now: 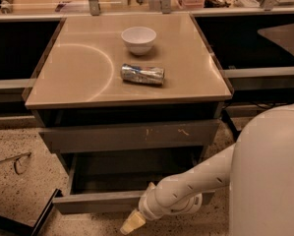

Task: Open middle drawer

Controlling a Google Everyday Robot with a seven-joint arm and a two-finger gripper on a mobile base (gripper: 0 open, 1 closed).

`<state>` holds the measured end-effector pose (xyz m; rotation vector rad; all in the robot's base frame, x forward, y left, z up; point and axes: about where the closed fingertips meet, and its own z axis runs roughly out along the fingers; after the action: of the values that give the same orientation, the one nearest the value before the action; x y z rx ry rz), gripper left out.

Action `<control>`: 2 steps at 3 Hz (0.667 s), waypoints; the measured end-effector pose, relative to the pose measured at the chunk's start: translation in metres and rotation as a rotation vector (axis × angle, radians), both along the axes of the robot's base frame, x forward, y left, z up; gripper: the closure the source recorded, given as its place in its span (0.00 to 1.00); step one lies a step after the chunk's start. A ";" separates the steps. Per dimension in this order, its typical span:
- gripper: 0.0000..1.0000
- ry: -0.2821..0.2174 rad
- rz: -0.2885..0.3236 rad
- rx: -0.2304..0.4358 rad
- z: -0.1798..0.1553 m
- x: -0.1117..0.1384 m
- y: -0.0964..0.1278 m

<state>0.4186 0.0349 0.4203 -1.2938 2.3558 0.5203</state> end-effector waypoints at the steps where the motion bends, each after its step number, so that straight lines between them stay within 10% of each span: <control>1: 0.00 0.011 -0.040 0.009 0.006 -0.021 -0.007; 2: 0.00 0.011 -0.040 0.009 0.006 -0.021 -0.006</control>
Offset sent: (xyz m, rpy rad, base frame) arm -0.1437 -0.0271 0.0092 0.0043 0.0730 -0.0703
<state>0.3977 0.0284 0.4263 -1.2408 2.3807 0.5264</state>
